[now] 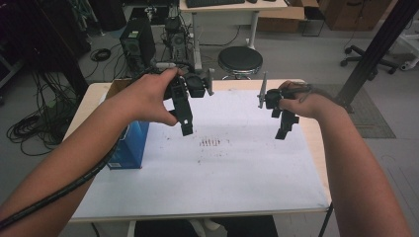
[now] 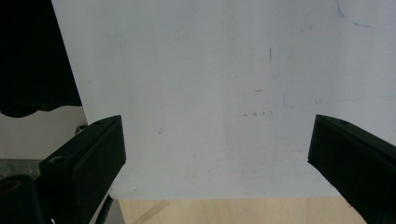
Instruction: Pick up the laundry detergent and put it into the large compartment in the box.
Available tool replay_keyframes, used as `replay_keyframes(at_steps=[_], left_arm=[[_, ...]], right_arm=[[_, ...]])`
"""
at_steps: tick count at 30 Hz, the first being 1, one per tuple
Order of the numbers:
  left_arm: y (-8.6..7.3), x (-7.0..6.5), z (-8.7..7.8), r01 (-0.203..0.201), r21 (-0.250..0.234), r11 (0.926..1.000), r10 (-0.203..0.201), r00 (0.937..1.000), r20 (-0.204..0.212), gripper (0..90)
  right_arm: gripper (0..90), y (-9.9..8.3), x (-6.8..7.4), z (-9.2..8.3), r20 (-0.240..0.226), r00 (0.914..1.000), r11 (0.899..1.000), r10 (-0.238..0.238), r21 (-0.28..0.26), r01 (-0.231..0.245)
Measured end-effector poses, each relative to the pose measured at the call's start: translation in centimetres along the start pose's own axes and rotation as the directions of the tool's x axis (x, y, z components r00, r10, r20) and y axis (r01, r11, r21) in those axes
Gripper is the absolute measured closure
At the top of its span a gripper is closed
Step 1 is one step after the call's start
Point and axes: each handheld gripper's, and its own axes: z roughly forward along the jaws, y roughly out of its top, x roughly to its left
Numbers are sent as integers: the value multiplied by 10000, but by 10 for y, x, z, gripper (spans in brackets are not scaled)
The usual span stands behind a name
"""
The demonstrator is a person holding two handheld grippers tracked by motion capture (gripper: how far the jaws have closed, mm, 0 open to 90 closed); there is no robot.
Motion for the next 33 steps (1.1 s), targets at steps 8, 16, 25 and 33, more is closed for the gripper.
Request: replay_keyframes(at_steps=[8, 16, 25, 33], left_arm=[[-1, 3, 8, -147, 216, 9997, 144, 9998, 127, 2], [-1, 4, 12, -174, 216, 9996, 170, 9997, 161, 2], [-3, 6, 10, -39, 188, 9998, 38, 10000, 53, 2], [-4, 6, 8, 56, 147, 9999, -56, 10000, 3, 2]], right_arm=[[40, 2, 1, 3, -6, 10000, 10000, -85, 30, 85], [40, 2, -1, 3, -14, 9999, 9999, -112, 22, 112], [40, 2, 0, 2, -28, 9999, 9999, -111, 7, 111], [40, 3, 2, -1, 5, 9999, 9999, -137, 39, 137]])
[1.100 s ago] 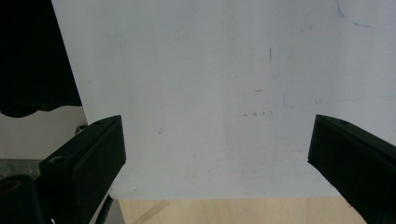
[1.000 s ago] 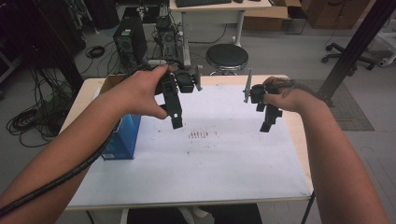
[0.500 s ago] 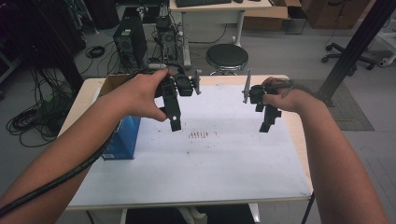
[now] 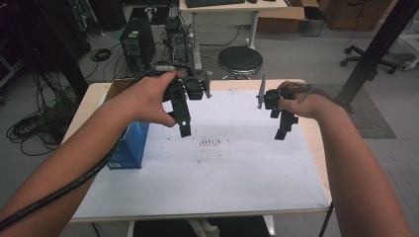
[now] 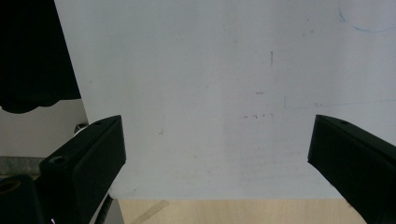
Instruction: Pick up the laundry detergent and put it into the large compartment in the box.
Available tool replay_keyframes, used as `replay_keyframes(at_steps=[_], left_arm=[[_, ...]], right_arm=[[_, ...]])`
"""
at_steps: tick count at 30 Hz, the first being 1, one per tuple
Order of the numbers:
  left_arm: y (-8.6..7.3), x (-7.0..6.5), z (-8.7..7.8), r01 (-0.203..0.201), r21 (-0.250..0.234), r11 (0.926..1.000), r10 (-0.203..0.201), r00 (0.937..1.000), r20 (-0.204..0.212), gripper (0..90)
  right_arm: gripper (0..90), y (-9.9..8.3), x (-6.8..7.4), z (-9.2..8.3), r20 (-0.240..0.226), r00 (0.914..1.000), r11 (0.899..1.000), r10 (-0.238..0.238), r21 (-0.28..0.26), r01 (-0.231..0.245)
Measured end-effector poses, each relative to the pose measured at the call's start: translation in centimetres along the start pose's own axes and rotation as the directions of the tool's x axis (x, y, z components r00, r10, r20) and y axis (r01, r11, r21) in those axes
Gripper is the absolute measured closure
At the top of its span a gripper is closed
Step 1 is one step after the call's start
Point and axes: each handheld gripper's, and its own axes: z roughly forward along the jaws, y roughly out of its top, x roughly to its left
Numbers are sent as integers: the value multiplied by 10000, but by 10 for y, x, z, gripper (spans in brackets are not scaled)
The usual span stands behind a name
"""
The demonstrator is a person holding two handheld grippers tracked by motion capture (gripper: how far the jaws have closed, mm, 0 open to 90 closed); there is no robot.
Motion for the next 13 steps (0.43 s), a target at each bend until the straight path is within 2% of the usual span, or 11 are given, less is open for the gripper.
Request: replay_keyframes(at_steps=[8, 11, 13], left_arm=[[-3, 0, 0, 20, 27, 10000, -20, 10000, -70, 2], [-4, 0, 0, 234, 56, 9997, -233, 9997, -91, 2], [-4, 0, 0, 236, 61, 9997, -236, 9997, -100, 2]], right_arm=[[40, 2, 1, 0, 3, 10000, 10000, -25, 1, 25], [40, 2, 2, 0, 24, 10000, 10000, -17, -51, 18], [40, 3, 3, 0, 49, 10000, 10000, -38, -67, 39]])
